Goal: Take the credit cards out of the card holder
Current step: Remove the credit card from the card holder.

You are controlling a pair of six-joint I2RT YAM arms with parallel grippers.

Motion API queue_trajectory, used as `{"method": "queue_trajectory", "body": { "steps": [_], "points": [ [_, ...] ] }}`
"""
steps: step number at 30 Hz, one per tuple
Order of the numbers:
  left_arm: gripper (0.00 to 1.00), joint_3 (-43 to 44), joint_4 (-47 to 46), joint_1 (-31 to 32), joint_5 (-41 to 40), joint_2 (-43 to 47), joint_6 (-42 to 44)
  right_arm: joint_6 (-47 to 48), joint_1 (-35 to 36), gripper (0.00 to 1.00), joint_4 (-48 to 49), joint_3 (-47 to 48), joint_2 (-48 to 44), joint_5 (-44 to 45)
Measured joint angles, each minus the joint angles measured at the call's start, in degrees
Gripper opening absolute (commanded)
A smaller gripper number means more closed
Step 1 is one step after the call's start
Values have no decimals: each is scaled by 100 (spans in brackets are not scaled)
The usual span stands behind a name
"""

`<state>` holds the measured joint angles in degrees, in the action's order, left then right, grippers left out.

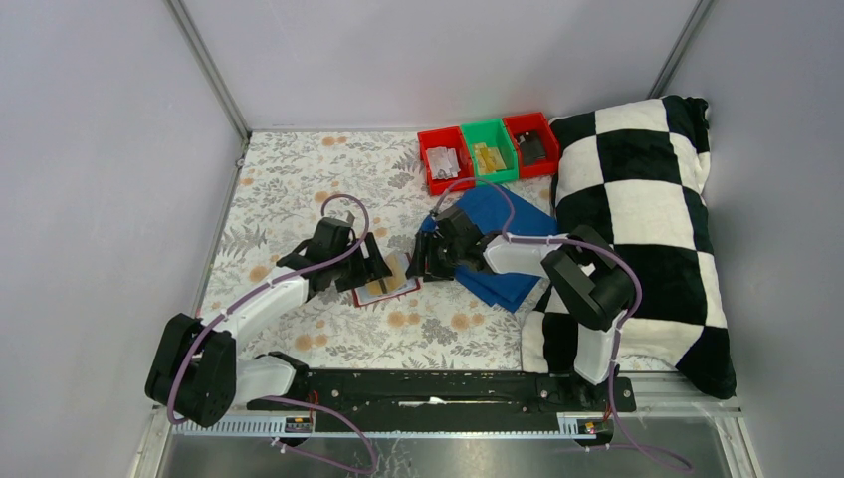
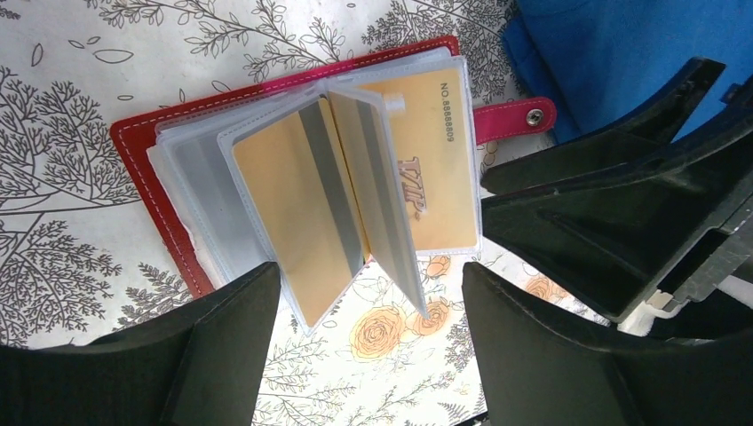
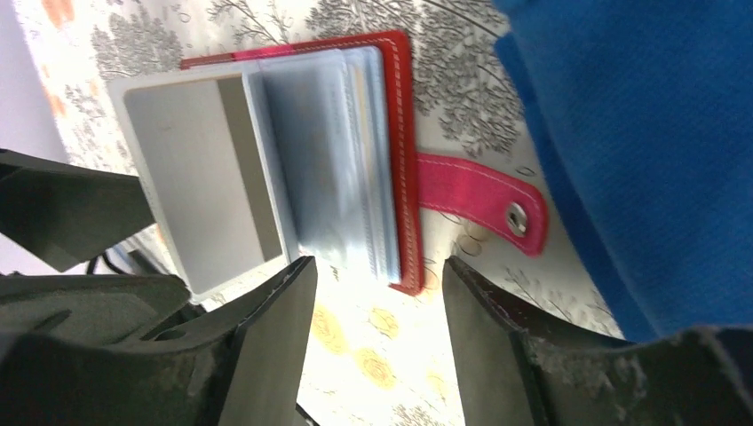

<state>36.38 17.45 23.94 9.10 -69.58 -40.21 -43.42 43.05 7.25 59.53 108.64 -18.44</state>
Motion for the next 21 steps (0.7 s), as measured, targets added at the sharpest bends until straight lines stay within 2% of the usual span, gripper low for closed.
{"method": "queue_trajectory", "body": {
  "steps": [11, 16, 18, 21],
  "points": [
    [80, 256, 372, 2, -131, 243, 59, 573, -173, 66, -999, -44, -501, 761],
    [80, 407, 385, -48, -120, 385, -15, 654, -219, 65, -1032, -111, -874, 890],
    [80, 407, 372, -96, -35, 407, -94, 651, -219, 62, -927, -164, -1021, 879],
    [78, 400, 308, -138, 70, 409, -229, 636, -219, 52, -719, -179, -1110, 826]
  ]
}}
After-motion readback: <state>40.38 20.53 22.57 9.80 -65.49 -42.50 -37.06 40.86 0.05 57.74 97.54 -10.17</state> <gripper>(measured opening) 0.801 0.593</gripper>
